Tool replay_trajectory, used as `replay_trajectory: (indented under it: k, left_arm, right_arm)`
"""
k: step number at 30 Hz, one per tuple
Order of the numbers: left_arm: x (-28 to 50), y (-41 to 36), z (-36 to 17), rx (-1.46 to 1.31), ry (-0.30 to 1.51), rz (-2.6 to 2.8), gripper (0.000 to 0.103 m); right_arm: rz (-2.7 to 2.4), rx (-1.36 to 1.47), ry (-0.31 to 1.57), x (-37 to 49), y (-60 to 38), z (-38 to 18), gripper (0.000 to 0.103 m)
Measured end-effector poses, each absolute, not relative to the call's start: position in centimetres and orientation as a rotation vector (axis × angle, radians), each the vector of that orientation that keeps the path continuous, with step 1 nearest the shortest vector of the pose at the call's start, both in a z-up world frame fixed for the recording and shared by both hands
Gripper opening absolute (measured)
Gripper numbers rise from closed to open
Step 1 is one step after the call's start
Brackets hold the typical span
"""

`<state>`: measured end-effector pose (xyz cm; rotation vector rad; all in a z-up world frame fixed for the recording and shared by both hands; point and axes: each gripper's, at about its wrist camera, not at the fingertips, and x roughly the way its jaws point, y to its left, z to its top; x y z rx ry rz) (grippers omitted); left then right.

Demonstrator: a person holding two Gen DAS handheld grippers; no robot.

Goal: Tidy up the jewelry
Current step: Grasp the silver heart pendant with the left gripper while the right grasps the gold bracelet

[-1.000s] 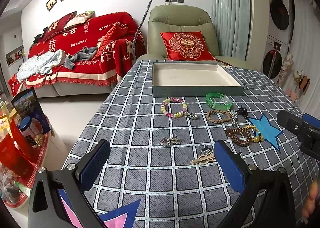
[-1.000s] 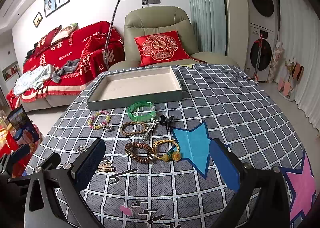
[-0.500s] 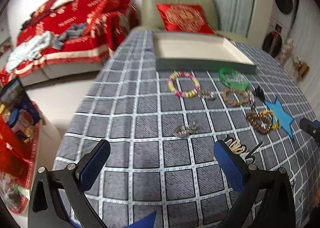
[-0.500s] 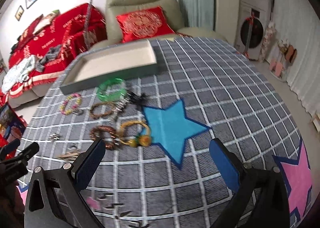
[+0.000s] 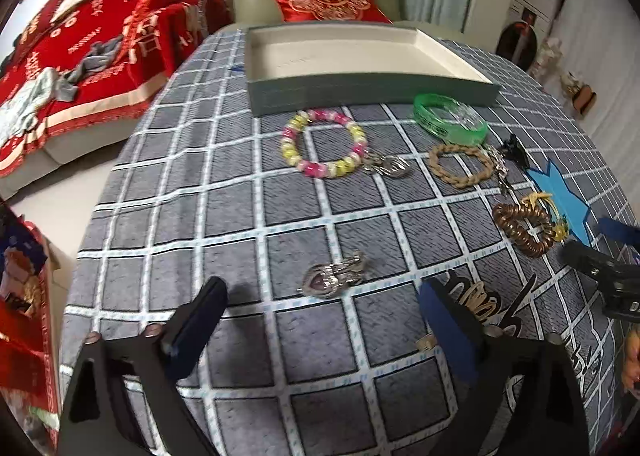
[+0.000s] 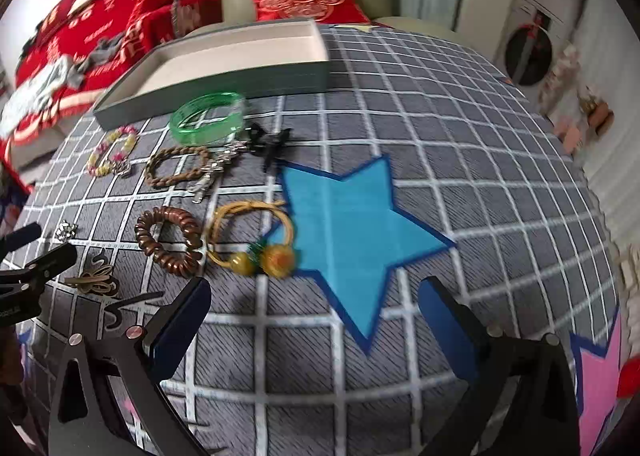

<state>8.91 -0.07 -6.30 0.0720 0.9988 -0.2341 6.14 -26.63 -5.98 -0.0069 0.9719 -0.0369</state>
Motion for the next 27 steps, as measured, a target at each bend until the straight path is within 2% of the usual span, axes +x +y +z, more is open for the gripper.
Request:
replay_trajectory:
  k: [1,2,6,7,9,10,11,12,13,14,27]
  left_arm:
    - [8.9,-0.2,-6.2,0.080,0.988,-0.231,0.102]
    - [9.0,-0.4,-6.2,0.084,0.988,-0.238,0.098]
    - [8.8,-1.1,-5.7,0.103,0.965,-0.267,0.080]
    - [8.7,-1.1,-5.7,0.107,0.957,-0.270,0.075]
    - [8.4,-1.4,-5.5,0.120,0.940,-0.283,0.048]
    - [8.5,-1.4,-5.4,0.122,0.935,-0.290,0.043]
    - [8.5,-1.4,-5.4,0.119,0.938,-0.297,0.042]
    - [8.5,-1.3,-5.3,0.106,0.939,-0.308,0.040]
    - [8.5,-1.2,-5.3,0.096,0.943,-0.316,0.032]
    - [8.6,-1.0,-5.2,0.085,0.946,-0.320,0.033]
    - [9.0,0.8,-1.5,-0.026,0.923,-0.366,0.033]
  right_arm:
    - [-0.029,-0.019,0.975,6.5,-26.3,-6.1,0.102]
    - [-0.019,-0.036,0.978,6.9,-25.9,-6.2,0.097]
    - [0.030,-0.045,0.984,8.0,-24.9,-6.6,0.082]
    - [0.034,-0.041,0.982,8.1,-24.8,-6.5,0.075]
    - [0.047,-0.047,0.974,8.0,-24.5,-6.2,0.053]
    - [0.048,-0.050,0.971,8.0,-24.4,-6.2,0.045]
    - [0.051,-0.049,0.969,7.9,-24.4,-6.1,0.033]
    - [0.052,-0.046,0.969,7.9,-24.3,-6.0,0.026]
    - [0.054,-0.034,0.971,7.8,-24.4,-6.0,0.017]
    - [0.054,-0.026,0.973,7.8,-24.6,-5.9,0.008]
    - [0.121,0.230,0.951,8.0,-28.0,-2.5,0.005]
